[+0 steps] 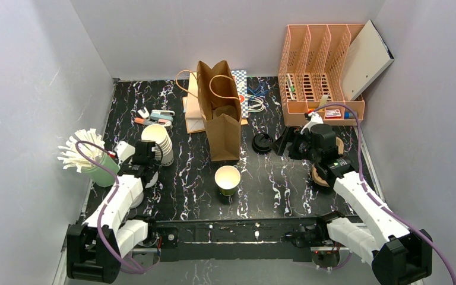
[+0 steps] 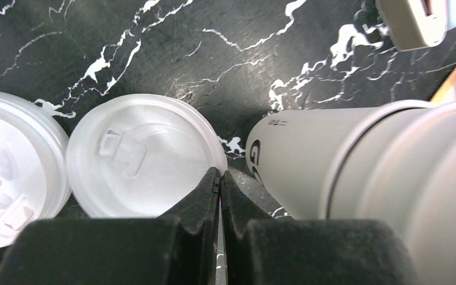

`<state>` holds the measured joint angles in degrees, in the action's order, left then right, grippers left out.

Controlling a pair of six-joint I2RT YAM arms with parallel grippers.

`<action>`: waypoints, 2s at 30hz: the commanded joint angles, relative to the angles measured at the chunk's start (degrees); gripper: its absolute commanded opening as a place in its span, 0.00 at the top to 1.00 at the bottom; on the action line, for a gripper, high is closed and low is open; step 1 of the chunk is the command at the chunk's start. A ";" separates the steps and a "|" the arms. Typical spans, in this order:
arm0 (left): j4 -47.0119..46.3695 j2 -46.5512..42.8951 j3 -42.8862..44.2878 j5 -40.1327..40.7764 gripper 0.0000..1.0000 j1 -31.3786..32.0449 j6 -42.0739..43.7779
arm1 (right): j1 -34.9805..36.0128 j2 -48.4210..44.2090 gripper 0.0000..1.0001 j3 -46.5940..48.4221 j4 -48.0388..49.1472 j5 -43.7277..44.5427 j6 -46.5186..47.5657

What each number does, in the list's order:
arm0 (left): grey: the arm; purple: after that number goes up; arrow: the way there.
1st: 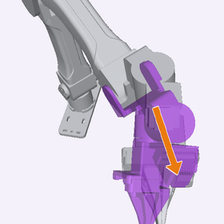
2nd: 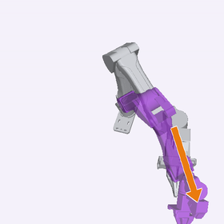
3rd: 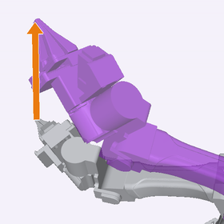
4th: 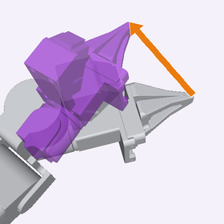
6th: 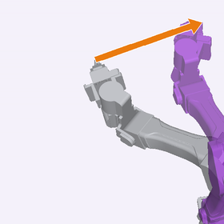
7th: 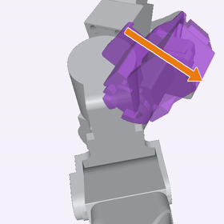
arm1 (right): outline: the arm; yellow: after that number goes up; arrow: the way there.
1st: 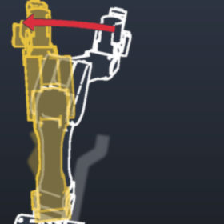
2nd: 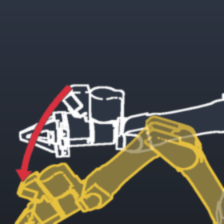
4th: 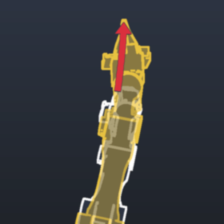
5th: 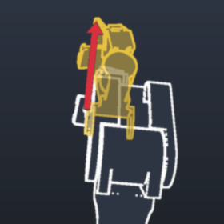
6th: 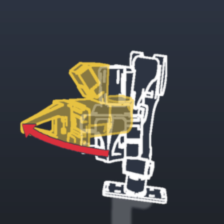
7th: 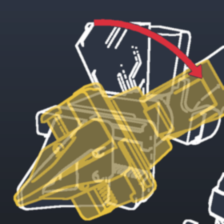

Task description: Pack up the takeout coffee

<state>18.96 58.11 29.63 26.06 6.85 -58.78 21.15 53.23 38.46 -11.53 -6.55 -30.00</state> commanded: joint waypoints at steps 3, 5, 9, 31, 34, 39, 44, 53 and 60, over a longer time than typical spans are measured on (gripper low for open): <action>7.87 -5.36 4.19 3.56 1.00 -0.35 0.40 | 0.37 -0.23 0.09 1.28 1.25 0.39 0.20; 9.41 -6.72 4.89 3.40 1.00 -0.35 0.42 | 0.32 -0.20 0.09 1.27 1.25 0.39 0.20; 12.81 -10.35 6.50 3.44 1.00 -0.35 0.53 | 0.34 -0.23 0.08 1.33 1.25 0.26 0.07; 16.35 -12.43 12.96 -1.09 1.00 -0.35 8.82 | 0.35 -1.01 0.08 0.82 1.07 -0.47 -0.63; 15.08 -10.16 12.67 -1.28 1.00 -0.35 9.71 | 0.33 -1.31 0.08 0.87 0.90 -0.14 -0.42; 14.87 -9.44 12.54 0.09 1.00 -0.35 11.83 | 0.32 -1.36 0.08 0.99 0.68 0.06 -0.48; 16.42 -9.26 11.25 -0.59 1.00 -0.35 12.34 | 0.38 -1.28 0.07 0.92 0.78 0.22 -0.65; 15.50 -11.78 7.23 -0.71 0.99 -0.35 10.63 | 0.34 -0.61 0.07 1.86 0.65 -0.07 -1.01; 15.32 -12.13 6.03 -3.48 0.65 -0.35 9.57 | 0.35 -0.67 0.06 1.52 0.74 -0.13 -1.28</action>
<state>33.47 46.92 36.56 23.64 6.85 -48.31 21.15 53.19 38.46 -11.92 -6.59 -30.89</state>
